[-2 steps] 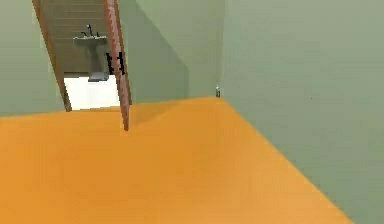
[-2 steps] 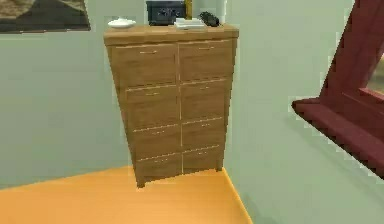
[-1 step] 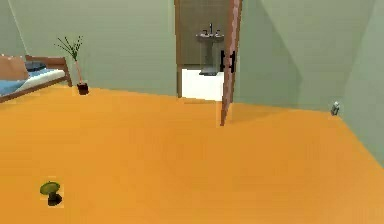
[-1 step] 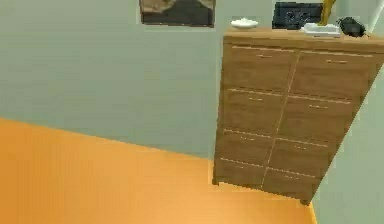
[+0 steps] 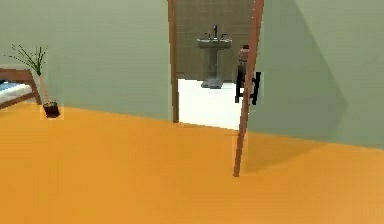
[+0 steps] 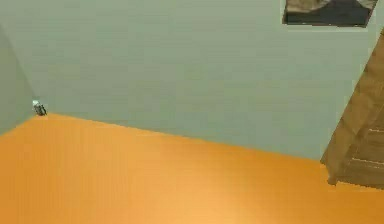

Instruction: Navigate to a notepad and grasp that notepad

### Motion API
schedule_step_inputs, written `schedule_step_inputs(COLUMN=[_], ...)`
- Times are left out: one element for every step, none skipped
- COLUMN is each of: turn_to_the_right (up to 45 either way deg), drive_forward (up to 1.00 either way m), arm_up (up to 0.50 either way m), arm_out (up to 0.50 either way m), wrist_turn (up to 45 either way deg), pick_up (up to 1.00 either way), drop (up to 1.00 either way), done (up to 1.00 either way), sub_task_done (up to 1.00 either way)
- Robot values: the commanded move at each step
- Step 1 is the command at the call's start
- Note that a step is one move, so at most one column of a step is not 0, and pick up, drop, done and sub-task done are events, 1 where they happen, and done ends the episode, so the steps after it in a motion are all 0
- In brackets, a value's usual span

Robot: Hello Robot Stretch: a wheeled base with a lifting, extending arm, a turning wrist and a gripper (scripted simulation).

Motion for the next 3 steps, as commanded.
schedule_step_inputs(turn_to_the_right=[0.0, 0.0, 0.0], drive_forward=[1.0, 0.55, 0.85], arm_up=[0.0, 0.0, 0.0], arm_out=[0.0, 0.0, 0.0], wrist_turn=[0.0, 0.0, 0.0], pick_up=[0.0, 0.0, 0.0], drop=[0.0, 0.0, 0.0], done=[0.0, 0.0, 0.0], sub_task_done=[0.0, 0.0, 0.0])
